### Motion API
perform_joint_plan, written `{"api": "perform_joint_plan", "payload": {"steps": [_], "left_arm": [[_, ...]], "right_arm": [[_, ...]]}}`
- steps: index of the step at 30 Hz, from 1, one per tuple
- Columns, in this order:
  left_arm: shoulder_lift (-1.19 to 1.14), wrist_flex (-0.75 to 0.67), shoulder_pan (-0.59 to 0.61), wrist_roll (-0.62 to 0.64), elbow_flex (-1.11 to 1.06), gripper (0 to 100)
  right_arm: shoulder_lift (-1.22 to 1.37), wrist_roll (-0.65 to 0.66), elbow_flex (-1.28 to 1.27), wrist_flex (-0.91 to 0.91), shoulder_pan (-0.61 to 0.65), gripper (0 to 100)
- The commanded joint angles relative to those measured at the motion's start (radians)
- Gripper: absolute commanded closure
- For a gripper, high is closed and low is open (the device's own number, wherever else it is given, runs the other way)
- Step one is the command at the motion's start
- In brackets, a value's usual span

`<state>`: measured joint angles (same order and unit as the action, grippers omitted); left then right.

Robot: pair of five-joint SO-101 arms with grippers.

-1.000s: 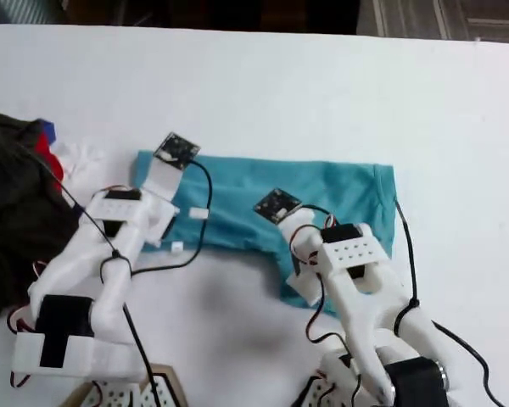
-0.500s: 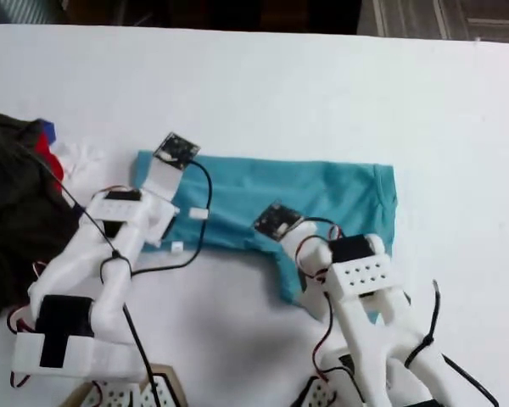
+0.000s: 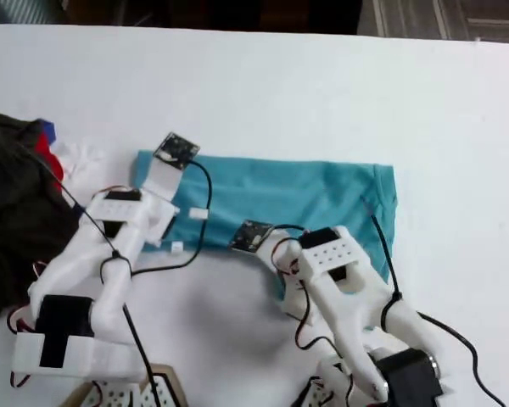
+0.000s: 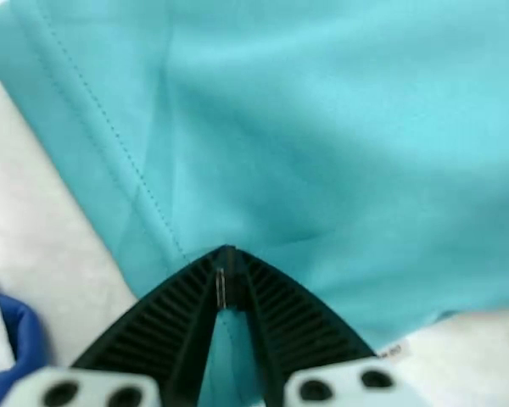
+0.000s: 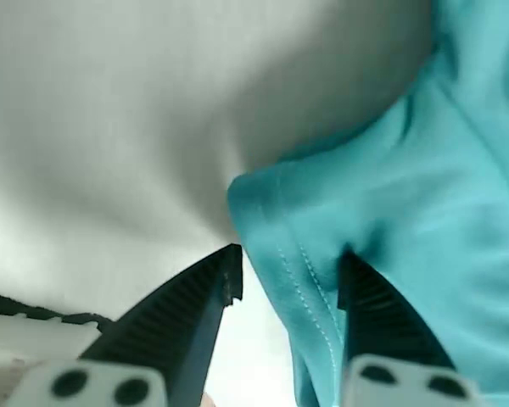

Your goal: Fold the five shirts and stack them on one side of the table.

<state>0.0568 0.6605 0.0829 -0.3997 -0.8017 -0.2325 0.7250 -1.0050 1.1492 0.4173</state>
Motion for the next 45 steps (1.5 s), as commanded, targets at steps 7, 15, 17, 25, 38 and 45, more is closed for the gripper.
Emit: {"api": "perform_joint_plan", "payload": {"steps": [7,15,17,25,38,45], "left_arm": [[0.046,-0.020,0.000,-0.003,0.004,97],[0.046,-0.021,-0.002,-0.003,0.004,97],[0.046,-0.021,-0.002,-0.003,0.004,97],[0.046,-0.020,-0.002,-0.003,0.002,97],[0.046,-0.021,-0.002,-0.003,0.002,97],[0.046,-0.023,-0.002,-0.003,0.002,97]], "right_arm": [[-0.074,0.002,0.008,-0.004,0.008,80.1],[-0.232,0.003,0.028,0.127,0.008,80.0],[-0.242,0.003,0.028,0.131,0.008,80.0],[-0.199,0.003,0.021,0.042,-0.041,74.1],[-0.061,0.002,0.028,0.001,-0.012,74.5],[-0.059,0.006,0.023,-0.027,-0.084,74.6]]}}
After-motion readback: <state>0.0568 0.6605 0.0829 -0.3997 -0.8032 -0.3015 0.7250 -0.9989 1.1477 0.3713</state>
